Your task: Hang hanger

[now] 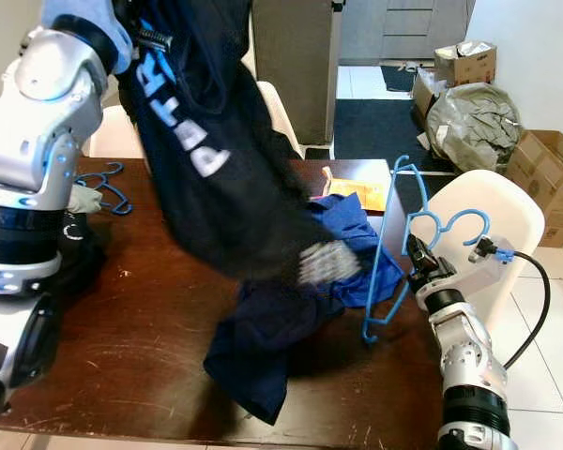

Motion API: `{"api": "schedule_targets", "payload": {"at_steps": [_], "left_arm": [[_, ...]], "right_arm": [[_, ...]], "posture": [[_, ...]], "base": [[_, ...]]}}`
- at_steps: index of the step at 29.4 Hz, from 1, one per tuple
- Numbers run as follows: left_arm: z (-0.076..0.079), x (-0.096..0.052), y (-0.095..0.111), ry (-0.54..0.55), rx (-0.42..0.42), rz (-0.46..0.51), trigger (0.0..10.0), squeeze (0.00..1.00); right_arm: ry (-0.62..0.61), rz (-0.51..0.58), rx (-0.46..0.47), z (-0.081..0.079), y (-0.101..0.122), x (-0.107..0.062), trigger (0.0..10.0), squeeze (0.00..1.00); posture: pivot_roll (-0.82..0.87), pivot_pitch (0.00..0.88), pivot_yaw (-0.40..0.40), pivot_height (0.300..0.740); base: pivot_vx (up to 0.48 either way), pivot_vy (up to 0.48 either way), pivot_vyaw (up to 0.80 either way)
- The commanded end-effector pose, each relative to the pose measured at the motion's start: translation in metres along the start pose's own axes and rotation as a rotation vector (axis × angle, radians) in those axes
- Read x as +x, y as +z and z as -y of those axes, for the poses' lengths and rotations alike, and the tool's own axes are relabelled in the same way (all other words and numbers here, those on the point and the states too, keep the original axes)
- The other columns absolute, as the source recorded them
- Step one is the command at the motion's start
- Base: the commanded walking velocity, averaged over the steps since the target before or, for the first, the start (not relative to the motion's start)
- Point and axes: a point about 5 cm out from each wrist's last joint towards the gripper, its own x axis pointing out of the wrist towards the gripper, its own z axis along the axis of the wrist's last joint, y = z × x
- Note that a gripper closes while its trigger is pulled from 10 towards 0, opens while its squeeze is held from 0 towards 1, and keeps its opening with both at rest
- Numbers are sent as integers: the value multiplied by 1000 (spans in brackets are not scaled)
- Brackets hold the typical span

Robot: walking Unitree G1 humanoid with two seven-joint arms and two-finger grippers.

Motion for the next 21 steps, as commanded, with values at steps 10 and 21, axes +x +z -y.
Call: {"api": "schedule_targets", "payload": {"at_steps": [10, 21], "left_arm": [[18, -9, -6, -54, -22, -25, 10000, 0], [45, -17, -15, -143, -285, -110, 10000, 0]], "right_arm": [[7, 10, -2, -2, 0, 3, 10000, 0], [7, 13, 4, -2, 0, 4, 10000, 0]], "posture": [[-17, 0, 9, 740], [-17, 0, 12, 740]], "base": [[0, 0, 0], [0, 0, 0]]}}
